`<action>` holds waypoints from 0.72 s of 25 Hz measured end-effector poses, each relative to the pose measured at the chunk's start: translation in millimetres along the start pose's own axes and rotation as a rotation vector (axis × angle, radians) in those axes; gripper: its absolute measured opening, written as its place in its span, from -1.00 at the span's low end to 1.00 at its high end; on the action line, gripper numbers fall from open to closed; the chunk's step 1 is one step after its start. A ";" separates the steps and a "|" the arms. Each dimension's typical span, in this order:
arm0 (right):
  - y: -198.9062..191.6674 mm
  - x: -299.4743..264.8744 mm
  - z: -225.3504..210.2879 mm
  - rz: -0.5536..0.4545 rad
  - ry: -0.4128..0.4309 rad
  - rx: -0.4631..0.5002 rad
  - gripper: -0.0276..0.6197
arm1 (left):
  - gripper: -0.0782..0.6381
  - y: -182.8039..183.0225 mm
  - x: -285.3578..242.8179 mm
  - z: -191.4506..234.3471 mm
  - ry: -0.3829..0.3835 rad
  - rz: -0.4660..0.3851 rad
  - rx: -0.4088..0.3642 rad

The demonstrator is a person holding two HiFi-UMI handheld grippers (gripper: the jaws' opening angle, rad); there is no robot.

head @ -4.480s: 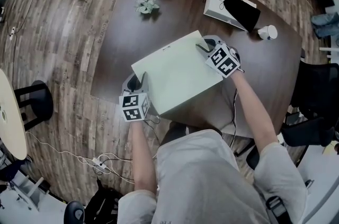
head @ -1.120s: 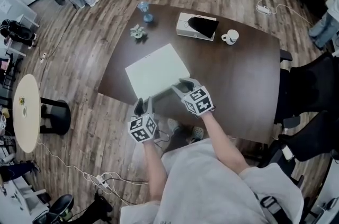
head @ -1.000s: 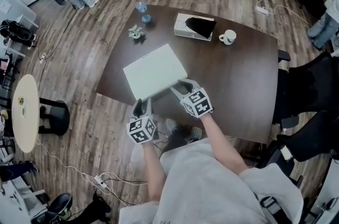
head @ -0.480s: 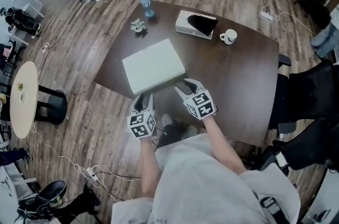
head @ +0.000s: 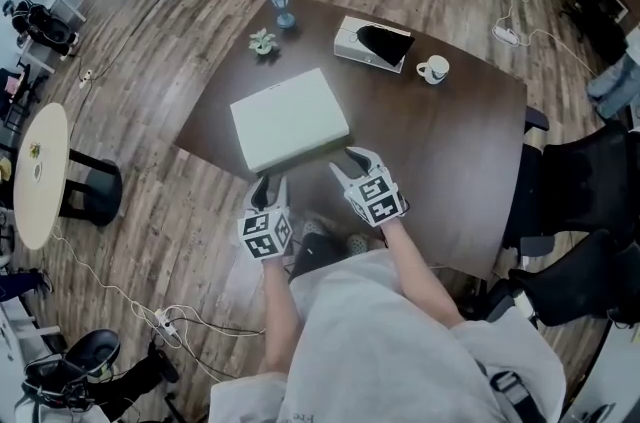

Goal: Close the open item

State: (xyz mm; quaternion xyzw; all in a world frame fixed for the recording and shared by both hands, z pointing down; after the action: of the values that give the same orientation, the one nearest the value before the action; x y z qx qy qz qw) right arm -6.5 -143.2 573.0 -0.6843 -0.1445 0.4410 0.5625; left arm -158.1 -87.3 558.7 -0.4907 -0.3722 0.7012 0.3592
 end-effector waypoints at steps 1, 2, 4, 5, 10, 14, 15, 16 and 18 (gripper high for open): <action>0.9 -0.4 -0.3 -0.002 -0.001 -0.001 -0.38 | -0.32 0.1 0.2 0.8 0.001 -0.003 0.002; 2.2 -0.7 -0.9 -0.006 -0.003 -0.003 -0.38 | -0.32 0.8 0.3 1.6 0.002 -0.006 0.003; 2.1 0.4 -2.2 -0.010 -0.010 -0.006 -0.38 | -0.32 0.6 0.9 2.0 0.003 -0.011 0.007; -0.5 1.7 -2.1 -0.009 -0.013 -0.006 -0.38 | -0.32 -1.4 1.9 1.8 0.003 -0.011 0.012; -8.8 4.0 1.1 0.008 -0.022 0.016 -0.38 | -0.33 -6.1 4.5 0.7 -0.004 -0.006 0.021; -5.8 -1.8 1.8 0.002 -0.030 0.043 -0.38 | -0.33 -3.4 2.1 2.4 -0.008 -0.011 0.009; -4.5 -2.8 1.6 -0.003 -0.031 0.043 -0.39 | -0.33 -2.7 2.0 2.6 -0.010 -0.013 0.006; -3.8 -3.4 1.5 -0.006 -0.034 0.041 -0.39 | -0.33 -2.2 2.2 2.8 -0.011 -0.015 0.005; -3.1 -2.5 3.2 0.000 -0.038 0.034 -0.39 | -0.33 -2.4 3.9 3.9 -0.013 -0.012 0.009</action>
State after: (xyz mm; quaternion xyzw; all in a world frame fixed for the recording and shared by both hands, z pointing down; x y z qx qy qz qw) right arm -9.4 -141.9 576.9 -0.6662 -0.1477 0.4560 0.5714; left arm -162.5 -83.4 560.1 -0.4823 -0.3744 0.7037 0.3633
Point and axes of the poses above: the fingertips, and each gripper's own axes: x backward along the fingers, z to its left, y out of its top, the point moved 1 cm from there along x, backward along the fingers, and after that the axes turned 8 degrees about -y, right-handed, at the moved point
